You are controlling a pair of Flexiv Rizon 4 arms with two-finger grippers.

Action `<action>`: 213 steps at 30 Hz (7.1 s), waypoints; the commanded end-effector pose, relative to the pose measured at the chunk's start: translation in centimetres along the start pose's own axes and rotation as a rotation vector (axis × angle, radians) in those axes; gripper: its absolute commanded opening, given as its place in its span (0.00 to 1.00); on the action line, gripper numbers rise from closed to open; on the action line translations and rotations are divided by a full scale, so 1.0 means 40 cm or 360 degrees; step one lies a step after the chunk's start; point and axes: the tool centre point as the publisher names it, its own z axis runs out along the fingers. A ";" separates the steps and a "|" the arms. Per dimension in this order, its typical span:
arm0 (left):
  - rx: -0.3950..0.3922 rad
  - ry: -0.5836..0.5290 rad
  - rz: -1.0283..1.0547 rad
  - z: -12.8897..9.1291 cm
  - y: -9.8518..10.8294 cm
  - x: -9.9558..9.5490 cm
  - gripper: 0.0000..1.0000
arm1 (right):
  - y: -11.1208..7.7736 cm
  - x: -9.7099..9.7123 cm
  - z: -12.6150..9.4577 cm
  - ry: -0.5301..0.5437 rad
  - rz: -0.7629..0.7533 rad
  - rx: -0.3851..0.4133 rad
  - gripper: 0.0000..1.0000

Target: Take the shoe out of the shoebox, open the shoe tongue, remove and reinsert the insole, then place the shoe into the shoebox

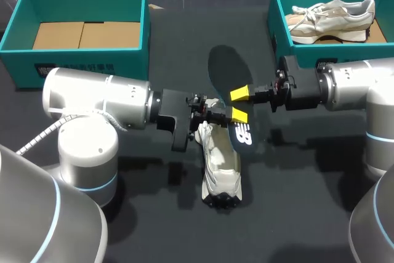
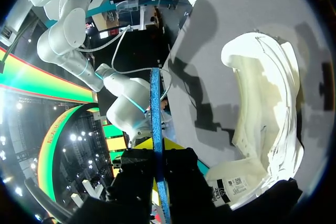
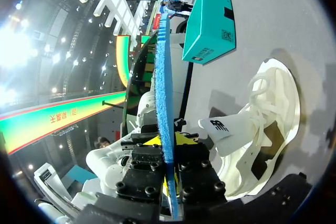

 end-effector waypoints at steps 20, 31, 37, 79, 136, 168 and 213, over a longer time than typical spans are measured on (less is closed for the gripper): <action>-0.0045 0.0144 -0.0112 -0.170 -0.045 -0.059 1.00 | -0.053 -0.026 -0.022 0.0011 0.0030 -0.0047 0.00; 0.0017 0.0370 -0.0209 -0.341 0.003 -0.105 1.00 | -0.082 -0.051 -0.010 0.0014 0.0066 -0.0040 0.00; 0.0017 0.0370 -0.0209 -0.341 0.003 -0.105 1.00 | -0.082 -0.051 -0.010 0.0014 0.0066 -0.0040 0.00; 0.0526 0.1580 -0.0431 -0.302 0.164 -0.295 1.00 | -0.082 -0.051 -0.010 0.0014 0.0066 -0.0040 0.00; 0.0270 0.2717 -0.0329 -0.134 0.241 -0.243 1.00 | -0.082 -0.051 -0.010 0.0014 0.0066 -0.0040 0.00; -0.0018 0.1547 -0.0545 -0.329 0.208 -0.229 1.00 | -0.082 -0.051 -0.010 0.0014 0.0066 -0.0040 0.00; -0.0079 0.0217 -0.0568 -0.398 0.139 -0.129 1.00 | -0.082 -0.051 -0.010 0.0014 0.0066 -0.0040 0.00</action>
